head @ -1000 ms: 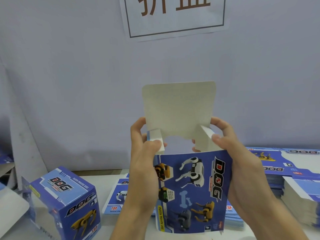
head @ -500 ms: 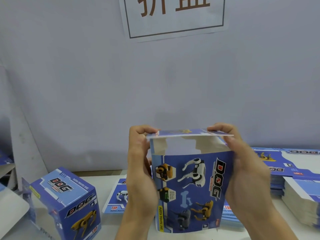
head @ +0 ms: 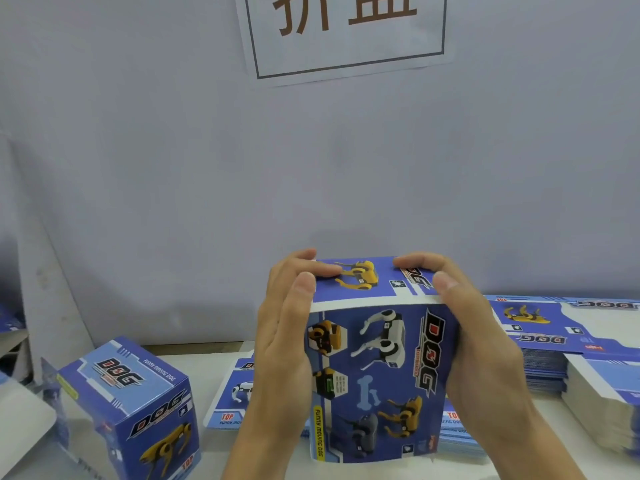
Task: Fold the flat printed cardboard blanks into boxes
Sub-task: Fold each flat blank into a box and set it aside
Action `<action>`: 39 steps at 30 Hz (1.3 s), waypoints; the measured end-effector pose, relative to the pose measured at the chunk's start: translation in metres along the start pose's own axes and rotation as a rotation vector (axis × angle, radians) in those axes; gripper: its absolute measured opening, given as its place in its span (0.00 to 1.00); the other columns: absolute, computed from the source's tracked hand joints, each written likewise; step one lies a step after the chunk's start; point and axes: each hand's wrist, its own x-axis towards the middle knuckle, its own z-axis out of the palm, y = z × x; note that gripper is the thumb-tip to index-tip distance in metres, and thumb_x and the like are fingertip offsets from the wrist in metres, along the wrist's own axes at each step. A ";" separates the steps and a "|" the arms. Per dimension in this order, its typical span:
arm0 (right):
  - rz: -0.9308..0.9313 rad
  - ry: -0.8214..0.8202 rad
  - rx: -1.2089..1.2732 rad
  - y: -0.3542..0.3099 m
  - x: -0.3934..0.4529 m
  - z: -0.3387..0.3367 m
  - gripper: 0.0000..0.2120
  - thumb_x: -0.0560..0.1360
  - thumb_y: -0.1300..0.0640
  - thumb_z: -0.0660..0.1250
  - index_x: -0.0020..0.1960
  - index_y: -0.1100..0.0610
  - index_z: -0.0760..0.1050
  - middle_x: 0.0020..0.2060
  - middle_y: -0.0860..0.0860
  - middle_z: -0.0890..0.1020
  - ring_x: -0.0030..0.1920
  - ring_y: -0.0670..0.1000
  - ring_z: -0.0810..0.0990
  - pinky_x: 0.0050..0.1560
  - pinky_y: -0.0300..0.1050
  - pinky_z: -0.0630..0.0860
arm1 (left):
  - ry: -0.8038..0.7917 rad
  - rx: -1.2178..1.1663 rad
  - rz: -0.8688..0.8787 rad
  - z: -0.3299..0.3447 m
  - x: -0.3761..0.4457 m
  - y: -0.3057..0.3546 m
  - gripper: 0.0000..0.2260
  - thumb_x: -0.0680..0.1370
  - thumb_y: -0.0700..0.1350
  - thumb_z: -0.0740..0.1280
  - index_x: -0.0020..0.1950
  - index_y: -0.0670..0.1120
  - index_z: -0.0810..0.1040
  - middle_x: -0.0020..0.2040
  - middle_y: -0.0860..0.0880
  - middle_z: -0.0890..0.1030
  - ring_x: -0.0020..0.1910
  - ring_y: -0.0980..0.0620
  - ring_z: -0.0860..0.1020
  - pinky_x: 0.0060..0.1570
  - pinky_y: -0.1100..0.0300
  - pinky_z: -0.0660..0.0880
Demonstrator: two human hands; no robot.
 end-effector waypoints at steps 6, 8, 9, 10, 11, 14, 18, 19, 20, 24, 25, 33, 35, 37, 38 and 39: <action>-0.014 -0.006 -0.041 -0.003 -0.003 0.004 0.14 0.68 0.43 0.71 0.52 0.46 0.76 0.43 0.55 0.85 0.40 0.56 0.86 0.33 0.48 0.82 | -0.032 0.069 0.039 -0.002 -0.002 0.001 0.14 0.69 0.59 0.69 0.51 0.55 0.79 0.61 0.57 0.77 0.61 0.44 0.80 0.38 0.53 0.81; -0.029 0.004 -0.042 0.000 -0.005 0.001 0.14 0.69 0.45 0.71 0.53 0.45 0.77 0.45 0.55 0.85 0.41 0.58 0.86 0.33 0.49 0.82 | -0.066 0.083 0.040 -0.003 -0.003 0.001 0.14 0.70 0.58 0.68 0.54 0.57 0.78 0.58 0.55 0.79 0.56 0.44 0.82 0.38 0.45 0.82; -0.039 0.009 -0.046 0.001 -0.003 0.000 0.14 0.70 0.46 0.69 0.55 0.46 0.77 0.46 0.56 0.85 0.42 0.59 0.86 0.34 0.49 0.82 | -0.080 0.084 0.026 -0.003 -0.004 0.001 0.15 0.70 0.59 0.68 0.55 0.58 0.77 0.57 0.51 0.81 0.54 0.43 0.83 0.39 0.39 0.82; -0.050 0.014 -0.049 0.002 -0.002 -0.002 0.15 0.71 0.46 0.68 0.56 0.46 0.77 0.47 0.57 0.85 0.43 0.60 0.86 0.35 0.50 0.82 | -0.088 0.086 0.013 -0.003 -0.004 0.001 0.16 0.71 0.59 0.68 0.57 0.59 0.76 0.56 0.48 0.81 0.52 0.41 0.83 0.40 0.35 0.81; -0.062 0.015 -0.052 0.002 -0.002 -0.001 0.16 0.71 0.47 0.67 0.58 0.46 0.76 0.49 0.58 0.85 0.44 0.61 0.86 0.36 0.52 0.83 | -0.092 0.093 0.009 -0.003 -0.005 0.002 0.17 0.71 0.59 0.68 0.58 0.60 0.75 0.55 0.47 0.82 0.51 0.40 0.84 0.40 0.32 0.80; -0.129 0.038 -0.090 0.003 -0.002 -0.001 0.18 0.71 0.47 0.69 0.61 0.43 0.76 0.53 0.56 0.84 0.47 0.60 0.86 0.41 0.54 0.84 | -0.093 0.166 0.066 -0.004 -0.005 0.004 0.15 0.75 0.59 0.69 0.59 0.59 0.74 0.52 0.46 0.83 0.47 0.46 0.85 0.35 0.44 0.82; -0.189 0.083 -0.127 0.005 -0.002 -0.001 0.20 0.70 0.47 0.71 0.61 0.45 0.75 0.47 0.54 0.86 0.44 0.56 0.87 0.36 0.45 0.83 | -0.036 0.268 0.169 -0.004 -0.003 0.001 0.15 0.73 0.57 0.66 0.56 0.52 0.78 0.60 0.49 0.78 0.44 0.45 0.81 0.34 0.65 0.77; -0.186 0.087 -0.126 0.005 -0.002 -0.001 0.20 0.69 0.46 0.69 0.61 0.46 0.75 0.46 0.54 0.86 0.43 0.56 0.87 0.35 0.45 0.83 | -0.010 0.279 0.183 -0.002 -0.004 0.001 0.15 0.73 0.56 0.66 0.56 0.51 0.79 0.61 0.53 0.78 0.44 0.44 0.80 0.33 0.68 0.75; -0.181 0.087 -0.126 0.005 -0.002 -0.001 0.21 0.68 0.46 0.68 0.61 0.46 0.75 0.46 0.53 0.86 0.43 0.55 0.87 0.34 0.44 0.83 | 0.008 0.282 0.185 -0.001 -0.004 0.000 0.15 0.73 0.57 0.66 0.55 0.51 0.79 0.61 0.56 0.77 0.46 0.43 0.80 0.33 0.69 0.74; -0.168 0.052 -0.151 0.007 -0.002 -0.004 0.24 0.71 0.39 0.74 0.63 0.43 0.74 0.48 0.54 0.86 0.45 0.56 0.87 0.36 0.45 0.83 | 0.040 0.257 0.174 0.002 -0.003 -0.002 0.16 0.72 0.62 0.66 0.53 0.54 0.79 0.63 0.59 0.76 0.53 0.41 0.81 0.35 0.65 0.77; -0.149 0.021 -0.149 0.006 -0.002 -0.006 0.26 0.69 0.35 0.73 0.64 0.41 0.73 0.50 0.55 0.86 0.48 0.57 0.86 0.38 0.48 0.83 | 0.039 0.227 0.162 0.003 -0.002 -0.001 0.18 0.72 0.66 0.67 0.53 0.55 0.79 0.63 0.59 0.77 0.55 0.42 0.81 0.36 0.63 0.79; -0.265 0.062 -0.296 0.011 -0.002 -0.012 0.33 0.74 0.55 0.72 0.75 0.47 0.62 0.45 0.22 0.79 0.45 0.24 0.77 0.39 0.21 0.73 | -0.110 0.259 0.040 -0.007 0.000 -0.007 0.44 0.62 0.72 0.73 0.73 0.69 0.56 0.69 0.67 0.70 0.67 0.55 0.75 0.60 0.56 0.77; -0.301 0.189 -0.292 0.010 0.000 -0.014 0.30 0.72 0.50 0.69 0.72 0.47 0.65 0.40 0.22 0.78 0.40 0.25 0.78 0.34 0.20 0.71 | -0.162 0.341 -0.017 -0.014 0.001 -0.010 0.41 0.61 0.65 0.75 0.69 0.70 0.58 0.70 0.64 0.70 0.68 0.55 0.74 0.64 0.50 0.75; -0.245 0.317 -0.222 0.010 0.005 -0.017 0.27 0.68 0.36 0.69 0.66 0.34 0.68 0.44 0.31 0.82 0.42 0.42 0.84 0.37 0.34 0.81 | -0.254 0.410 -0.093 -0.019 0.001 -0.011 0.36 0.60 0.64 0.75 0.64 0.71 0.61 0.66 0.66 0.71 0.66 0.58 0.75 0.62 0.52 0.77; -0.197 0.357 -0.176 0.011 0.005 -0.018 0.26 0.66 0.29 0.70 0.62 0.27 0.68 0.52 0.35 0.82 0.48 0.47 0.85 0.44 0.46 0.84 | -0.295 0.431 -0.128 -0.021 0.000 -0.011 0.34 0.60 0.64 0.75 0.62 0.71 0.62 0.64 0.68 0.72 0.65 0.58 0.76 0.60 0.54 0.78; -0.168 0.370 -0.155 0.009 0.005 -0.018 0.27 0.62 0.25 0.70 0.60 0.24 0.68 0.61 0.39 0.80 0.57 0.52 0.82 0.52 0.56 0.83 | -0.314 0.443 -0.152 -0.022 0.000 -0.012 0.32 0.61 0.64 0.75 0.60 0.72 0.63 0.62 0.69 0.72 0.64 0.58 0.76 0.59 0.55 0.79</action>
